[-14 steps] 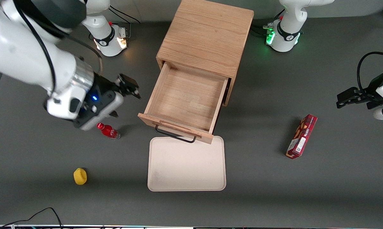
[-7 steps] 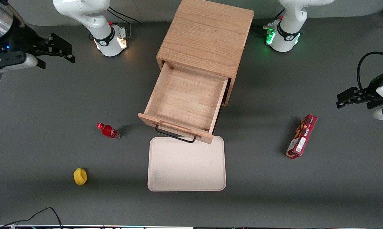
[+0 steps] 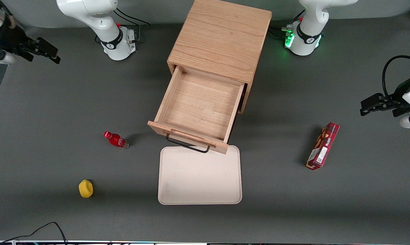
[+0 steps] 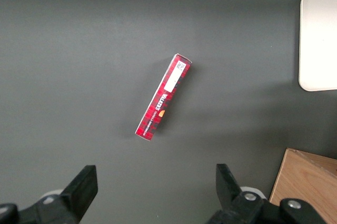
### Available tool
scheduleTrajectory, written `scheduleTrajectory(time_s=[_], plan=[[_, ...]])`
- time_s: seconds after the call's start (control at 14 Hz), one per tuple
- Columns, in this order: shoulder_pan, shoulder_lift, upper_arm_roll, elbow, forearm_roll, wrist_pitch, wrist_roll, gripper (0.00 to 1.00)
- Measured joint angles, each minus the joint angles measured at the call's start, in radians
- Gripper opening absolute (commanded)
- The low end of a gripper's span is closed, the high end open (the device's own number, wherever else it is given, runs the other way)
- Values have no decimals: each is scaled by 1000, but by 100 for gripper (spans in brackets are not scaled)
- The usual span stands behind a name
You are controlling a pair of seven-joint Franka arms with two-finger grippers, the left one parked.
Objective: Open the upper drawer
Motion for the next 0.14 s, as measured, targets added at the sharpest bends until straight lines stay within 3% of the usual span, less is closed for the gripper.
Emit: scheduleTrajectory(time_s=[0.14], plan=[[0, -13, -11, 8, -14, 11, 0, 100]])
